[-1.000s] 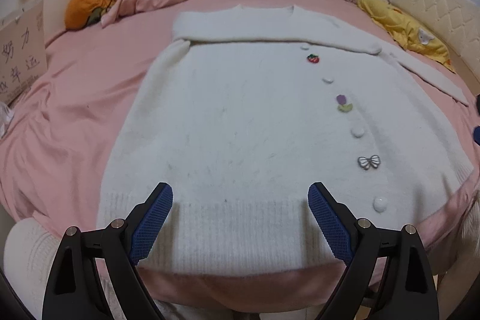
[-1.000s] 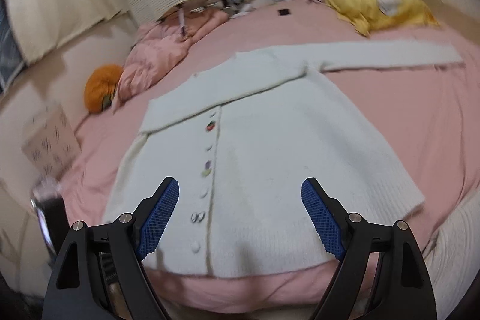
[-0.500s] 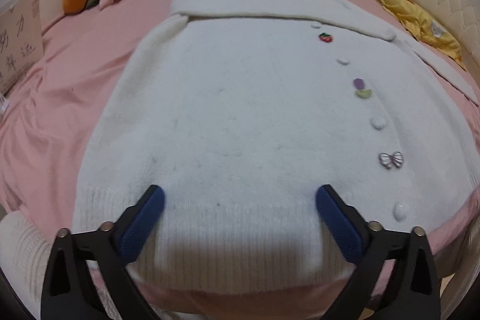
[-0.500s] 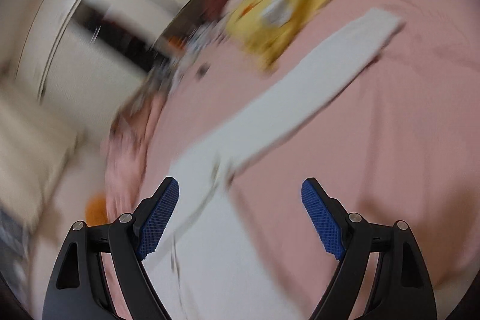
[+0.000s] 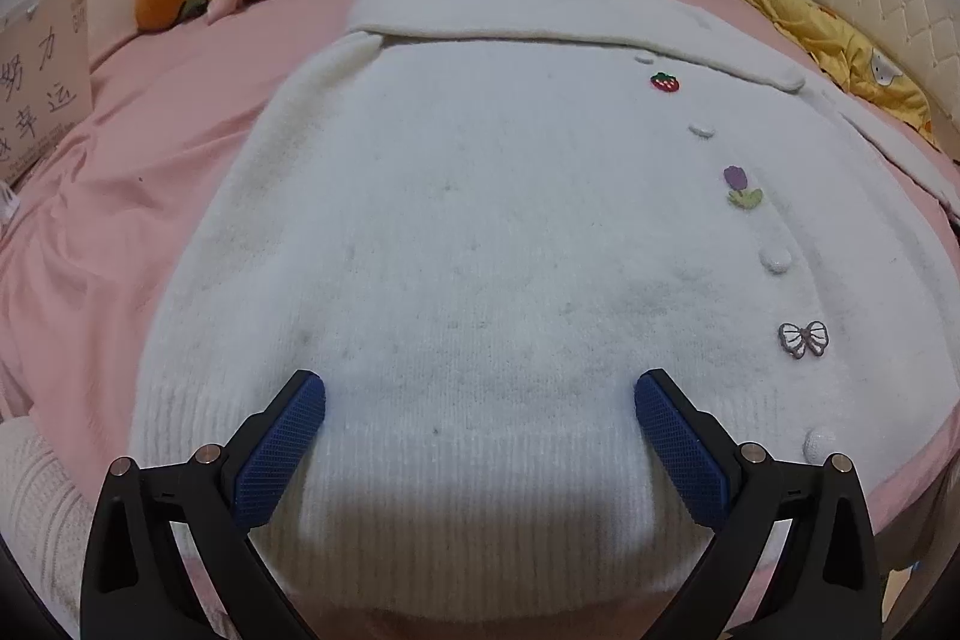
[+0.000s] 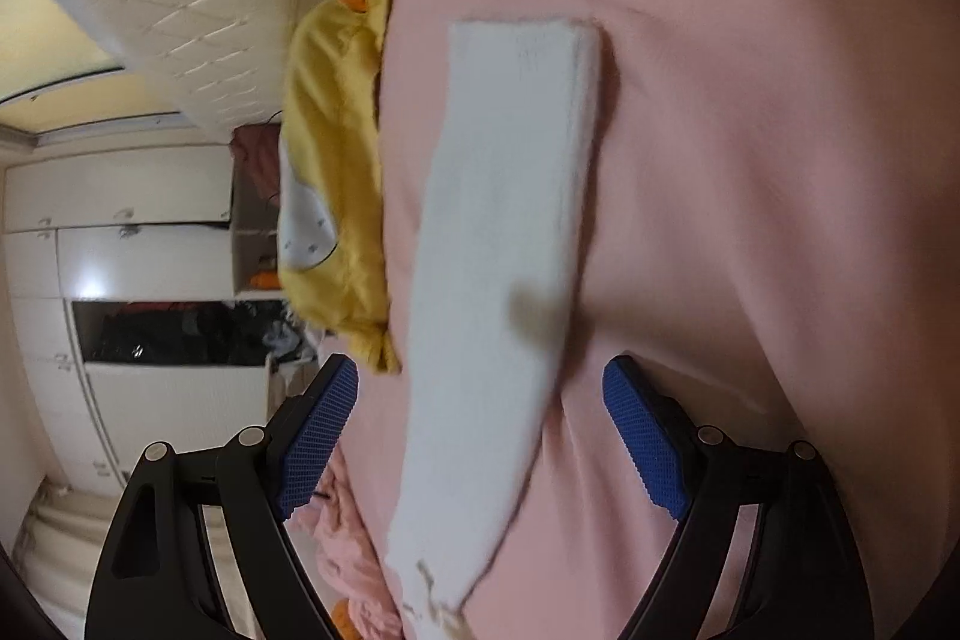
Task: Fold clothes
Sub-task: 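Grasp the other sleeve cuff with the right tool, then fold the sleeve across the cardigan body with the right tool and release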
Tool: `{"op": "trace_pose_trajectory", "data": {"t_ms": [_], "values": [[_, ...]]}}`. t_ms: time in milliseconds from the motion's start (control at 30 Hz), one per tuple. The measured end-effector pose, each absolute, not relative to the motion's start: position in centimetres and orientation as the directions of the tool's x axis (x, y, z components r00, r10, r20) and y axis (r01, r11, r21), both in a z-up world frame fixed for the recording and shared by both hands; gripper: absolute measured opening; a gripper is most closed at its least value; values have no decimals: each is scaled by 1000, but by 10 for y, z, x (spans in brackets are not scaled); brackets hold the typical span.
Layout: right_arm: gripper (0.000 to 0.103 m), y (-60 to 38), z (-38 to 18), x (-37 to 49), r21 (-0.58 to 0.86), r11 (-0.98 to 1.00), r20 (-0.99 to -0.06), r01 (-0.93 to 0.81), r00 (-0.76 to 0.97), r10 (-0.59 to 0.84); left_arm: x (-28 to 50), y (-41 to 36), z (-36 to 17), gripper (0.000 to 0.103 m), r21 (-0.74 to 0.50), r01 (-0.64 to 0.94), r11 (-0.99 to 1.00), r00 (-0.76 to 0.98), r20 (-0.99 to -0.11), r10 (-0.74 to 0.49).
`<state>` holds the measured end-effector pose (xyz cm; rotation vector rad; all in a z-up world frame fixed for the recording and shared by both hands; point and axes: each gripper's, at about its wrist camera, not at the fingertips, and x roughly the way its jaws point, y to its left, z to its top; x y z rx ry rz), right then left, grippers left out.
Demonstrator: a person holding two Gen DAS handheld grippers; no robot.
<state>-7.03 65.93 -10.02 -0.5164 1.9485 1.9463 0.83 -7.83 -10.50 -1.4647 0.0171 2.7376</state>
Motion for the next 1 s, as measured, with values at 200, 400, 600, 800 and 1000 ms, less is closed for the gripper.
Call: {"op": "trace_pose_trajectory", "data": {"t_ms": [200, 400, 600, 800, 1000], "values": [[84, 685, -106, -96, 916, -4, -401, -402, -915, 45, 8, -78, -105, 103, -4, -37, -999, -553, -833, 23], [7, 697, -114, -116, 863, -136, -491, -487, -871, 5, 7, -77, -106, 103, -5, -32, -999, -556, -831, 22], [6, 684, -81, -118, 876, -226, -431, -426, -902, 29, 7, -77, -107, 103, -6, -27, -1000, -560, -829, 20], [6, 597, 1, -168, 747, -548, -466, -375, -884, -30, 8, -78, -107, 103, -19, -30, -999, -569, -821, 32], [6, 434, 50, -242, 680, -710, -469, -183, -853, -229, 9, -80, -108, 103, -37, -31, -999, -581, -813, 48]]}}
